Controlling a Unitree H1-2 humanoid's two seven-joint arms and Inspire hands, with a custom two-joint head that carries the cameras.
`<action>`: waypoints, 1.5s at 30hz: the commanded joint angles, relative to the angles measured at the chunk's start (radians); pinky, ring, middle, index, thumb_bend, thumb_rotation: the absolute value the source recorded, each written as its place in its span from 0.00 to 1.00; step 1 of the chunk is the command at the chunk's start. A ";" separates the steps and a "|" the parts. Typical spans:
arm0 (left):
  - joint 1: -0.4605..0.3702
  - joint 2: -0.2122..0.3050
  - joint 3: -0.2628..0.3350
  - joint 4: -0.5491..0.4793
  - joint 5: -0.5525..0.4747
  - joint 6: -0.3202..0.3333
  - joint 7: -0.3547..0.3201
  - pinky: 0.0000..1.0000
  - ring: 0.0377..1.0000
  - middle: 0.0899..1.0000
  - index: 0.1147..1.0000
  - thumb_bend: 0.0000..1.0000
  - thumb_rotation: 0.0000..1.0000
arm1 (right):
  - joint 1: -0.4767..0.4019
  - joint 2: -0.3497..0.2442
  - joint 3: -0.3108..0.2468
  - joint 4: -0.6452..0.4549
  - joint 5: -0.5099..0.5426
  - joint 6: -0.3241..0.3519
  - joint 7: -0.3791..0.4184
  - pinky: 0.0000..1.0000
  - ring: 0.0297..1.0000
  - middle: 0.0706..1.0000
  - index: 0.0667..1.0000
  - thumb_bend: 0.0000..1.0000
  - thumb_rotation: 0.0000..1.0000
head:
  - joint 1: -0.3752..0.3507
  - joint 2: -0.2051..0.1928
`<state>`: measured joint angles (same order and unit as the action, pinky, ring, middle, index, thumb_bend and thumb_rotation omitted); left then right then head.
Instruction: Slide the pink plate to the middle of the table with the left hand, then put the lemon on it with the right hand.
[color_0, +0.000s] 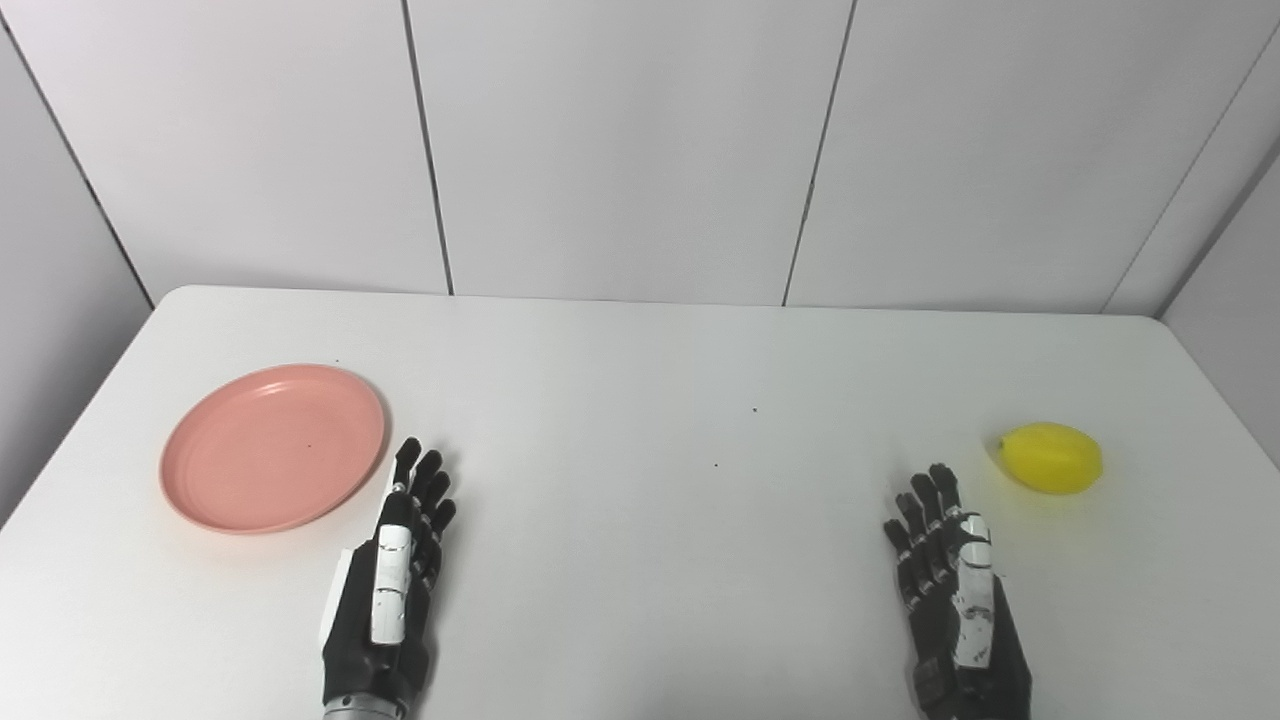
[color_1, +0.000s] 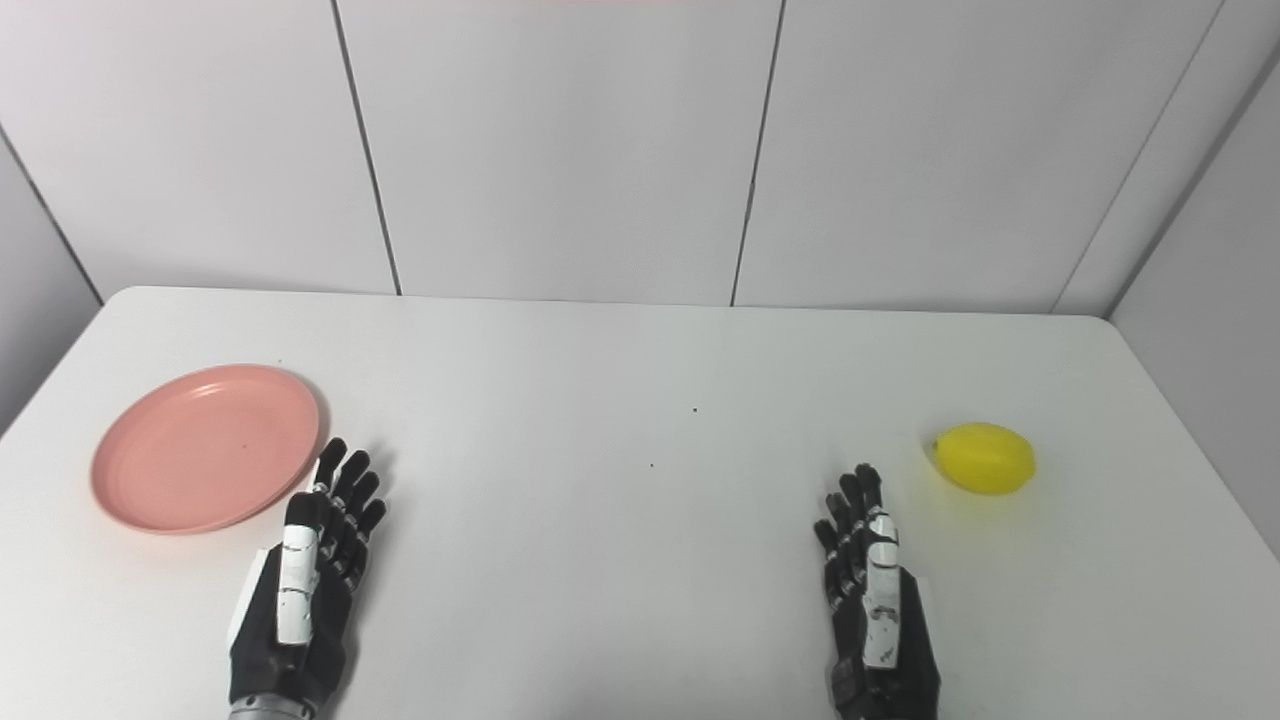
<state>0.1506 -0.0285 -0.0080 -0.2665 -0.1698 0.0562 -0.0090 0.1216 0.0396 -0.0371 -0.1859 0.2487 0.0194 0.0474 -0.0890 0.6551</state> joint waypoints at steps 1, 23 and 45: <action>0.078 0.009 0.011 -0.037 -0.008 -0.013 -0.008 1.00 1.00 1.00 1.00 0.81 0.94 | 0.007 -0.003 0.000 0.023 -0.002 0.027 -0.001 1.00 1.00 1.00 1.00 0.76 1.00 | 0.002 -0.003; 0.092 -0.001 0.009 -0.057 -0.028 0.029 -0.007 1.00 1.00 1.00 1.00 0.82 0.94 | -0.004 -0.014 0.001 0.042 -0.012 0.028 0.014 1.00 0.99 0.99 0.98 0.76 1.00 | 0.017 -0.003; 0.085 -0.049 -0.039 0.015 0.037 -0.051 0.022 1.00 0.98 0.99 1.00 0.76 0.93 | -0.003 -0.076 -0.036 0.098 0.064 0.011 0.068 1.00 1.00 1.00 1.00 0.74 1.00 | 0.192 -0.081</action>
<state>0.1539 -0.0450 -0.0480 -0.2458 -0.1456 0.0505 0.0014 0.0903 -0.0182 -0.0541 -0.1406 0.3028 0.0184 0.1085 0.1011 0.5738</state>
